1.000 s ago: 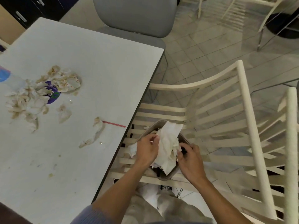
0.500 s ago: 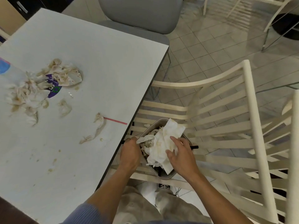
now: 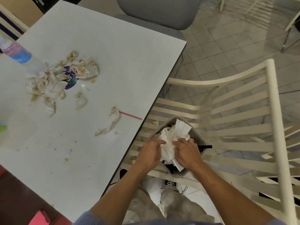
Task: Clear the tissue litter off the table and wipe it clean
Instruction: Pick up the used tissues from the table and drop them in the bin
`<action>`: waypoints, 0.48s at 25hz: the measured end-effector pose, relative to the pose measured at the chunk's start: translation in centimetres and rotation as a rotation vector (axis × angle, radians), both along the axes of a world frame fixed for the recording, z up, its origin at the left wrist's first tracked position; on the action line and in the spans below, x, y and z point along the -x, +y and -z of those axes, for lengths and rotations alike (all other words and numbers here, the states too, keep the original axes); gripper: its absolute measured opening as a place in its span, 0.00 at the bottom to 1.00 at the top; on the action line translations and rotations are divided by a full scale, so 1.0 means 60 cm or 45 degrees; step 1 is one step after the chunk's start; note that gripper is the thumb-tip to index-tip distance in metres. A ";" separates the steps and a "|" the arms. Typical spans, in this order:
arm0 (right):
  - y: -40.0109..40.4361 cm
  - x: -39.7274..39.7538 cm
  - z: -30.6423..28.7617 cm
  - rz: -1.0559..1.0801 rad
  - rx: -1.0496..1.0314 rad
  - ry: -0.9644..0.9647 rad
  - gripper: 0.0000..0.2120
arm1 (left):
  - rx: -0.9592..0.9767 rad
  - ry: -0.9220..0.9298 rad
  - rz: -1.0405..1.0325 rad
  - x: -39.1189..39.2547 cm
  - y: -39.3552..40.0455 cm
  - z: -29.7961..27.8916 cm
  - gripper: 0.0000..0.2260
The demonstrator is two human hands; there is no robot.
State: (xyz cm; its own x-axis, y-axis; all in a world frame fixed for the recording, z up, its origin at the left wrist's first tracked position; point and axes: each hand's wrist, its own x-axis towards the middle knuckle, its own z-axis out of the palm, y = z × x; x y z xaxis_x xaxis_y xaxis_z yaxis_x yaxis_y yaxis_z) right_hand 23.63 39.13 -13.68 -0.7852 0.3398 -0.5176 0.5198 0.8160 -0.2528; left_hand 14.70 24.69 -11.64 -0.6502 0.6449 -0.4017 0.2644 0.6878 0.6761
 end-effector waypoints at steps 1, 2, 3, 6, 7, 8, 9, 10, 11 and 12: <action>-0.001 0.008 -0.005 0.013 -0.012 0.019 0.20 | -0.024 0.046 -0.048 0.004 -0.007 -0.011 0.12; -0.004 0.016 -0.013 0.038 -0.024 0.062 0.20 | -0.042 0.087 -0.106 0.010 -0.014 -0.022 0.11; -0.009 0.026 -0.023 0.079 -0.018 0.120 0.19 | -0.049 0.109 -0.172 0.018 -0.020 -0.036 0.11; -0.036 0.068 -0.057 0.227 0.122 0.345 0.16 | -0.093 0.145 -0.338 0.050 -0.045 -0.075 0.08; -0.047 0.086 -0.067 0.249 0.165 0.417 0.15 | -0.109 0.171 -0.370 0.063 -0.054 -0.084 0.07; -0.060 0.107 -0.077 0.246 0.197 0.483 0.14 | -0.130 0.199 -0.402 0.078 -0.066 -0.093 0.07; -0.074 0.129 -0.085 0.229 0.226 0.536 0.14 | -0.143 0.221 -0.433 0.093 -0.078 -0.099 0.07; -0.088 0.150 -0.093 0.207 0.244 0.576 0.13 | -0.144 0.242 -0.452 0.109 -0.091 -0.104 0.06; -0.102 0.170 -0.098 0.185 0.247 0.602 0.13 | -0.123 0.268 -0.443 0.126 -0.103 -0.108 0.06; -0.113 0.189 -0.100 0.164 0.231 0.614 0.13 | -0.091 0.293 -0.407 0.142 -0.115 -0.109 0.05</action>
State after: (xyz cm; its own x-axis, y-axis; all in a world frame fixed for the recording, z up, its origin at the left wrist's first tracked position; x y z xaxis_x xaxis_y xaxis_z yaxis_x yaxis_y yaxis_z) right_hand 12.30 32.34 -7.69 -0.9065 0.3877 -0.1672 0.4025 0.6741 -0.6193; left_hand 6.19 17.77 -5.08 -0.8904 0.4165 -0.1834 0.1951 0.7134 0.6730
